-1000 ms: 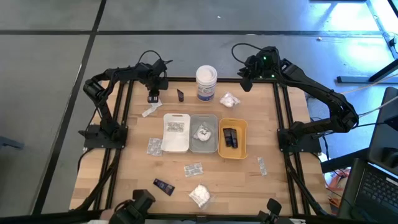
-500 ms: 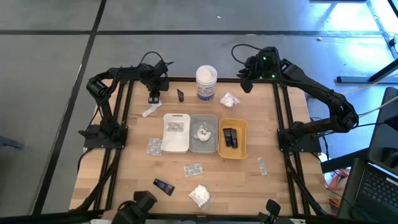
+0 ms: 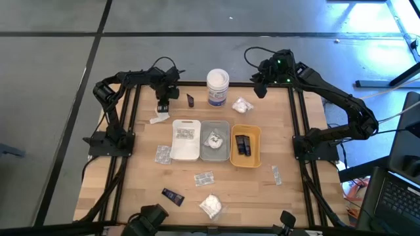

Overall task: Pick & Place Travel size toiletries
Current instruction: Put the white band-aid into the white bin

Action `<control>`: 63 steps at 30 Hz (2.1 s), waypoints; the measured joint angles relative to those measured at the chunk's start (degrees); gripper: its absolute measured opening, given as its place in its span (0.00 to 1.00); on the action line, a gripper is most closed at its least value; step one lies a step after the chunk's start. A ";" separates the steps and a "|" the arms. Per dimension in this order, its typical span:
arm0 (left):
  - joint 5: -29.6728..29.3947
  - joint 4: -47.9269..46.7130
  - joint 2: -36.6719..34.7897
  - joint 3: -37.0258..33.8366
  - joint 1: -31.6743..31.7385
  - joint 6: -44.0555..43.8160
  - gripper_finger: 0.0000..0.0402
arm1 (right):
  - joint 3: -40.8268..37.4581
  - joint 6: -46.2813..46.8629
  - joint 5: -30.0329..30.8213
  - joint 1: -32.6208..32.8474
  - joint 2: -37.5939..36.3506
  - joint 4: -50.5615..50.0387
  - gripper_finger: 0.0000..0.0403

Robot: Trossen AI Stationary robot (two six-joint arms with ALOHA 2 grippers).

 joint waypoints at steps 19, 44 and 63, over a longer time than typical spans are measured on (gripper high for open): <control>-3.44 -6.44 -0.12 2.50 0.07 -0.72 0.25 | 0.00 0.00 -0.14 0.00 0.00 -1.28 0.25; -5.12 -5.97 3.01 2.50 -1.33 0.76 0.25 | 0.00 -0.18 -0.16 -0.02 0.00 -1.50 0.28; -5.27 -6.00 6.51 2.75 -1.44 -0.34 0.20 | 0.00 -0.18 -0.18 -0.02 0.00 -1.50 0.20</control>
